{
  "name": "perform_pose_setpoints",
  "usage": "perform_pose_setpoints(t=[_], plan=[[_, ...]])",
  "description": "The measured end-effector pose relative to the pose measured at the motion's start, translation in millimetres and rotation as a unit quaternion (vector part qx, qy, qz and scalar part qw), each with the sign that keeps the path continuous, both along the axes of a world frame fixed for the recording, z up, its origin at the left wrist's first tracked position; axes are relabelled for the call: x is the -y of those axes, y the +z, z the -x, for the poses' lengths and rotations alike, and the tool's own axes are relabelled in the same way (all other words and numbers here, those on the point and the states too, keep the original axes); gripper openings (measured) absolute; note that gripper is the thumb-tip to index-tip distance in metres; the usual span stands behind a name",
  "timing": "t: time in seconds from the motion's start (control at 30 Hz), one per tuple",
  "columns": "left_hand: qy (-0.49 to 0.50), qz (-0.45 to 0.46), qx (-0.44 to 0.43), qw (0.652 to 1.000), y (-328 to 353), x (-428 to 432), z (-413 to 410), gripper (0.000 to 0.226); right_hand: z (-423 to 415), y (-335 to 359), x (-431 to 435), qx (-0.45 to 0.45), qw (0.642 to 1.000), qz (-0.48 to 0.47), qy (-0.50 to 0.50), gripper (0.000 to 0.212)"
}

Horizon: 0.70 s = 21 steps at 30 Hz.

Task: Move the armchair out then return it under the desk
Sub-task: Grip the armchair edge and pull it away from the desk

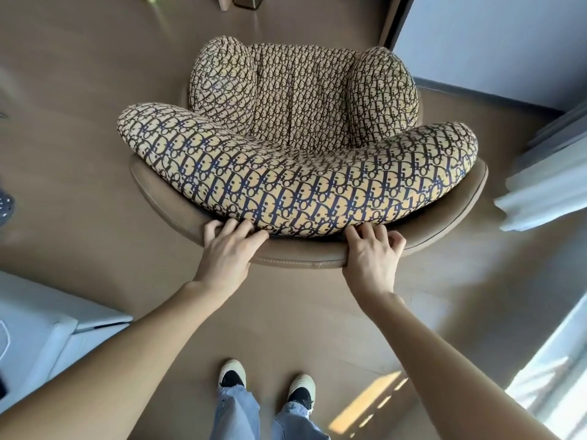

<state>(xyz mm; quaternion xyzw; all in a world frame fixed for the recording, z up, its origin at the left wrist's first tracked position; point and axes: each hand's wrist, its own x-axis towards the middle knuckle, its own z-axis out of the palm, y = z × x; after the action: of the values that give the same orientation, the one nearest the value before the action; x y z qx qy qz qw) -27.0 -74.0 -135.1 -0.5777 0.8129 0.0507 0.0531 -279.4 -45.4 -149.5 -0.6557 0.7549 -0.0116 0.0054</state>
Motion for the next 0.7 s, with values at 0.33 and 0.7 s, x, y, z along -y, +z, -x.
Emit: perform_pose_setpoints(t=[0.33, 0.7], plan=[[-0.021, 0.014, -0.009, 1.000, -3, 59, 14, 0.061, 21, 2, 62, 0.011, 1.000, -0.024, 0.015, 0.031], [-0.035, 0.016, -0.023, 0.999, -7, 180, 26, 0.062, 38, -4, 180, 0.011, 1.000, 0.012, 0.020, 0.028]])
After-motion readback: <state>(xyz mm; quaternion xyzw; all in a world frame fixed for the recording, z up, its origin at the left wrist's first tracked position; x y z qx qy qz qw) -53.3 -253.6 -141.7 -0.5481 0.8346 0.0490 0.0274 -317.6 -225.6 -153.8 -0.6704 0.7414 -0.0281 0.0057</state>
